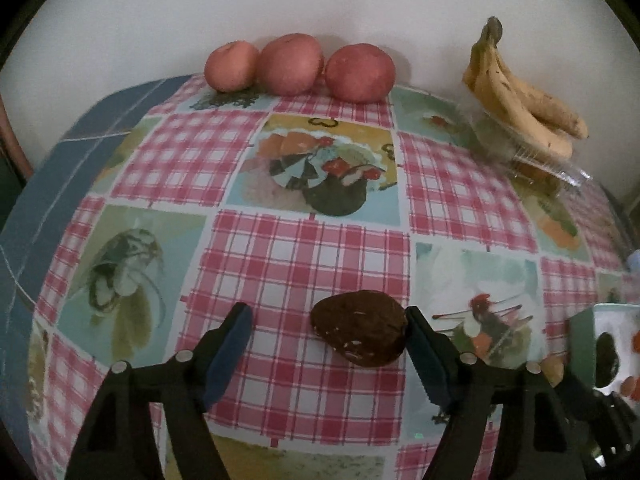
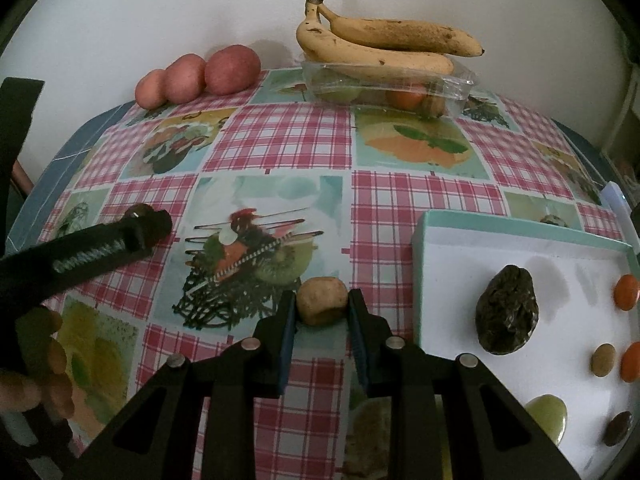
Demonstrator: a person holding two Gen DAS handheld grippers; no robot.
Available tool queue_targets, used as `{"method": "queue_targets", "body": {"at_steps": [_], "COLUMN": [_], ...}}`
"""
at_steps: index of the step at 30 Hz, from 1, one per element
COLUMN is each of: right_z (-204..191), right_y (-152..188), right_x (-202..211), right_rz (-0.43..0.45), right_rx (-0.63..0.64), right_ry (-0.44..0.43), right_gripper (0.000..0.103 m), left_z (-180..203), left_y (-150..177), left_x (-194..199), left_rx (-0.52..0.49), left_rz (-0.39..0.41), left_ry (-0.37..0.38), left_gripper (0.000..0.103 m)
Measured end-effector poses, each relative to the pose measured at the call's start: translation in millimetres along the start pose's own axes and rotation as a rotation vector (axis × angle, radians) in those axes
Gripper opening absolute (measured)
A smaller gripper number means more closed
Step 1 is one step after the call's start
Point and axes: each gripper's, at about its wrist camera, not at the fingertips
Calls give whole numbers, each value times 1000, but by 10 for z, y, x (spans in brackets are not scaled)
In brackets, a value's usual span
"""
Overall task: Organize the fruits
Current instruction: 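Grasp a small kiwi with the right tool while the left tool grasps a dark brown wrinkled fruit, then carry the kiwi and dark brown fruit over the white tray with both tools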
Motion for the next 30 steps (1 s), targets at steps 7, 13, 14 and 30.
{"method": "queue_targets", "body": {"at_steps": [7, 13, 14, 30], "right_z": [0, 4, 8, 7], "right_y": [2, 11, 15, 143], "right_x": [3, 10, 15, 322], "right_rz": [0, -4, -5, -6], "right_rx": [-1, 3, 3, 29], "right_ry": [1, 2, -2, -59], "right_gripper": [27, 27, 27, 26], "left_z": [-171, -221, -247, -350], "left_y": [-2, 47, 57, 227], "left_x": [44, 89, 107, 730], "left_rx": [42, 34, 47, 107], "left_rz": [13, 5, 1, 48], "left_ry": [0, 18, 32, 60], "left_gripper": [48, 48, 48, 48]}}
Point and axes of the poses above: each gripper's, at about its wrist camera, not at the fingertips, and x roughly against the way its jaws point, z to its right, y to its underside, and after that the axes turned 5 degrees about -z, right-handed
